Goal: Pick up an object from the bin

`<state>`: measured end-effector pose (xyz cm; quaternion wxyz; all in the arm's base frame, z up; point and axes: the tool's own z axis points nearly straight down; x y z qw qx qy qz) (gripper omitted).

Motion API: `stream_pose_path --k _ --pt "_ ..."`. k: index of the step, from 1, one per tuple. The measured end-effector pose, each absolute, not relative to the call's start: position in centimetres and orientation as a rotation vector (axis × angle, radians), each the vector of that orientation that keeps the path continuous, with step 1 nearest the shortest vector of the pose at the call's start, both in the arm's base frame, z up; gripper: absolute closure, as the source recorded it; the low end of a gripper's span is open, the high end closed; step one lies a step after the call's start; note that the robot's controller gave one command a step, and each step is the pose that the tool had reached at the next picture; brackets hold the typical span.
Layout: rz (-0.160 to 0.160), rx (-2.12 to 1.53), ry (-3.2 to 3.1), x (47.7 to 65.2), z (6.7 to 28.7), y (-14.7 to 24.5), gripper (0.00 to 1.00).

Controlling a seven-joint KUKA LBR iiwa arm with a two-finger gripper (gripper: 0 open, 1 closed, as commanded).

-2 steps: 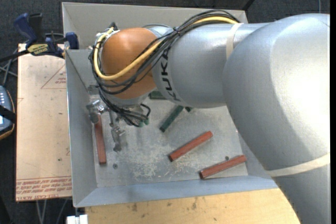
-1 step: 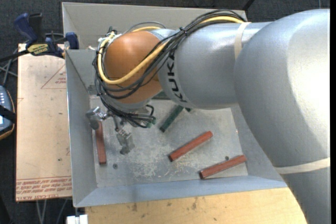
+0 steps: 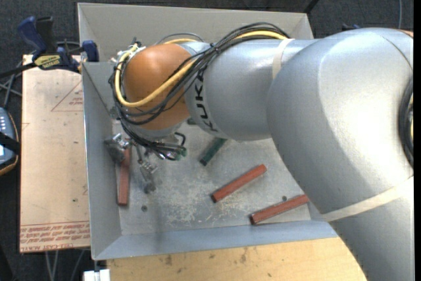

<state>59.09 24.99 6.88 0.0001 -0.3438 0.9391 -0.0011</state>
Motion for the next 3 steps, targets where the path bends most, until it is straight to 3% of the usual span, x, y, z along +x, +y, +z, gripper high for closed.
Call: stream_pose_path --k 1,3 --pt "0.001 -1.163 2.911 58.94 7.24 25.29 1.00" --pt "0.000 -1.180 2.906 58.87 7.48 25.27 1.00"
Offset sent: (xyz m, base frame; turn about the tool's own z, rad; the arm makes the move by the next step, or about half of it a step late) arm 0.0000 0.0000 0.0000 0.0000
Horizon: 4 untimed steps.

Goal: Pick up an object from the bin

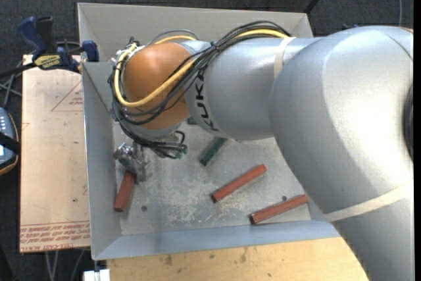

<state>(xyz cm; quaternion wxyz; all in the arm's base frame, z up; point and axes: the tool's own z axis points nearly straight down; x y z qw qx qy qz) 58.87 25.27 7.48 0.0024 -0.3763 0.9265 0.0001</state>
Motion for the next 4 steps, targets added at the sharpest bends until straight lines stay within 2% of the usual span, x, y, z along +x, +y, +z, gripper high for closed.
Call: stream_pose_path --k 1,4 --pt "0.002 -1.179 2.915 58.7 8.6 25.2 1.00" --pt "0.002 -1.177 2.914 58.7 14.6 25.3 1.00"
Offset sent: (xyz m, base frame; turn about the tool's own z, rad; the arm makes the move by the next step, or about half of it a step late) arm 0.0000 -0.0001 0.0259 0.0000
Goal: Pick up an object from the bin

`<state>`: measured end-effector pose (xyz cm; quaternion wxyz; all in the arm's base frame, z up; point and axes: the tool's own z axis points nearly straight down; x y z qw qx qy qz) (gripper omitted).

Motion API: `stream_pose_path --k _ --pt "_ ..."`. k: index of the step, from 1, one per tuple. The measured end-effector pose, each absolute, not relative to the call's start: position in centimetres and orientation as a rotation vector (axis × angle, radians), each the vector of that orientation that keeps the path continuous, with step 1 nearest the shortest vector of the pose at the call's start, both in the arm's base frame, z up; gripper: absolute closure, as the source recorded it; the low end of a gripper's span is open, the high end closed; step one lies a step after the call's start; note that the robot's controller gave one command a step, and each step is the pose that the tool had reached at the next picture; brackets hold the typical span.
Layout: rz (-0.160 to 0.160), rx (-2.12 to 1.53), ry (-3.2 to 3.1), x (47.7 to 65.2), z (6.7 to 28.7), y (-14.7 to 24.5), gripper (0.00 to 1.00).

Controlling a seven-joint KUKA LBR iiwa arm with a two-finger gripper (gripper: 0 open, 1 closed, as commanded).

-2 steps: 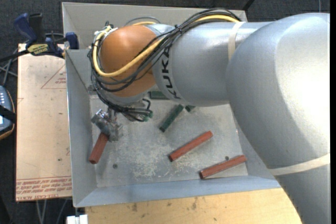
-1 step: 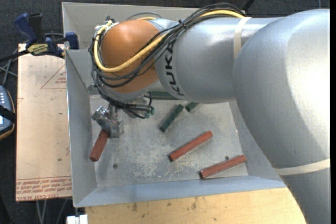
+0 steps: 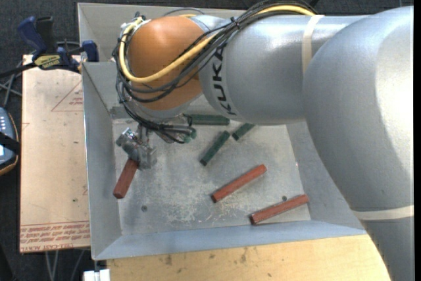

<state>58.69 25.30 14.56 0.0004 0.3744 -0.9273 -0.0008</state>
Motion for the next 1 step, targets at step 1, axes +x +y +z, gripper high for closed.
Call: stream_pose_path --k 1 --pt "-0.002 1.177 -2.915 58.78 16.36 25.33 1.00"
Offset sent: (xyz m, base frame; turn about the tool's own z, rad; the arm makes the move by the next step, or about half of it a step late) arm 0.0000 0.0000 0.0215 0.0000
